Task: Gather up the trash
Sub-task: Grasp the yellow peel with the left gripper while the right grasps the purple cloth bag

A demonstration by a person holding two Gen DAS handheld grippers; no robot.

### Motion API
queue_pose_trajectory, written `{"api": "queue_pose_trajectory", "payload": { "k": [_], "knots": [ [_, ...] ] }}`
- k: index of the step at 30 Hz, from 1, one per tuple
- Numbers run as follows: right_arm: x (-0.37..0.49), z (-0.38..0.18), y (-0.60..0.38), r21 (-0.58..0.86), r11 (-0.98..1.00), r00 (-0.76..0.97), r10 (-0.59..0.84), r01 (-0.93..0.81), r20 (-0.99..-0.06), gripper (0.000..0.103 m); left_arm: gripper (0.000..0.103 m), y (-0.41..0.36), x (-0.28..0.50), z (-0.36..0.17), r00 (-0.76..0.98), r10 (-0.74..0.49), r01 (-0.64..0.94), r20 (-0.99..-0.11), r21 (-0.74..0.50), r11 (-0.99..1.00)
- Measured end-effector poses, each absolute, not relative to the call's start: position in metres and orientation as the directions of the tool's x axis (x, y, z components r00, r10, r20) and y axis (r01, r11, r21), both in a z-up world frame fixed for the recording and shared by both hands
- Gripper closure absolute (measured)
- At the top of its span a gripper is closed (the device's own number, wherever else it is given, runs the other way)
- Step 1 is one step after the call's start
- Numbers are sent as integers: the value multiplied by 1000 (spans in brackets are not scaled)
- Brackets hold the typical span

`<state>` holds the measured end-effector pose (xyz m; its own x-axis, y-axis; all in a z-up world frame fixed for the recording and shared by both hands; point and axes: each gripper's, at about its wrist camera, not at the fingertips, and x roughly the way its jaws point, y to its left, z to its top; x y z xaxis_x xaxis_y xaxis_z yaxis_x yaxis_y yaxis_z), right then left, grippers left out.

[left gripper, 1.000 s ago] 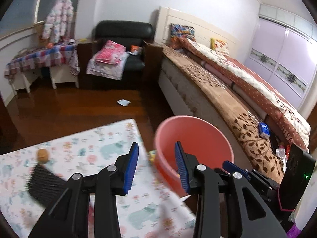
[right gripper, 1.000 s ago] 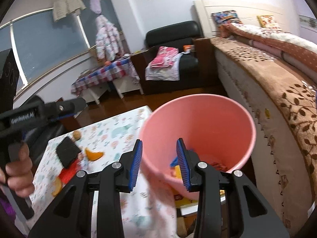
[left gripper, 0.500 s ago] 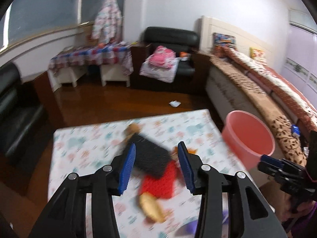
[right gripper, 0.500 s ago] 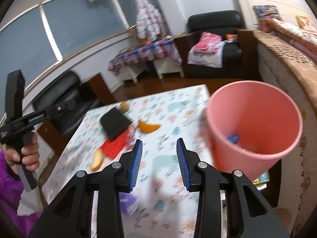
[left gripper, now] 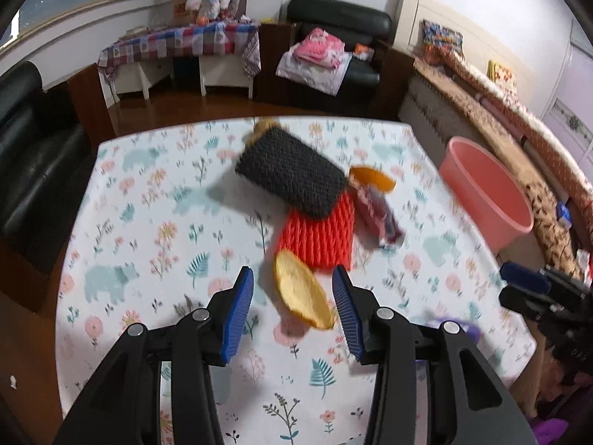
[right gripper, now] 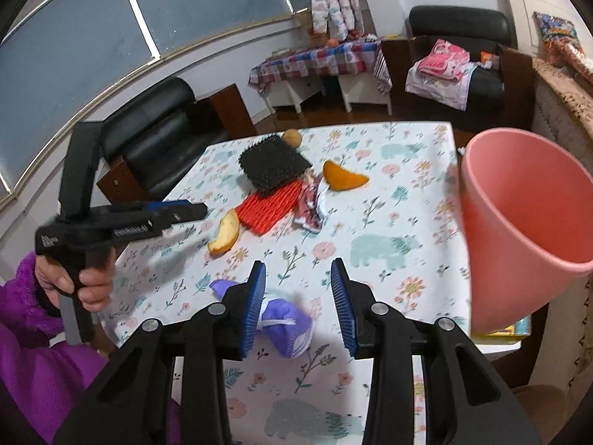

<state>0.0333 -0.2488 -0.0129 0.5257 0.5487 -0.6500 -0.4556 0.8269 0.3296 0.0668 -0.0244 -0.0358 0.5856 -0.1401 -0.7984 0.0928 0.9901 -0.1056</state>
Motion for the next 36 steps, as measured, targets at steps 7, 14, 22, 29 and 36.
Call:
{"api": "queue_pose_trajectory", "payload": {
  "k": [7,14,22,29,36],
  "knots": [
    [41,-29,-227,334,797,435,568,-503,-699,66,59,-22,68,-62,537,-132,77,-833,-108,991],
    [38,-45,-217,321,788,367,550,-525,-750,66,60,-20,71,-72,515,-157,77,-843,-137,988],
    [35,-49,-216,316,781,347,548,-538,-761,66,60,-30,72,-78,506,-173,111,-845,-135,985],
    [32,-51,-211,303,763,328,550,-570,-768,55,91,-43,71,-79,500,-213,176,-839,-142,974],
    [36,-54,-211,284,776,337,530,-563,-778,55,99,-39,68,-75,526,-206,160,-825,-142,977]
  ]
}}
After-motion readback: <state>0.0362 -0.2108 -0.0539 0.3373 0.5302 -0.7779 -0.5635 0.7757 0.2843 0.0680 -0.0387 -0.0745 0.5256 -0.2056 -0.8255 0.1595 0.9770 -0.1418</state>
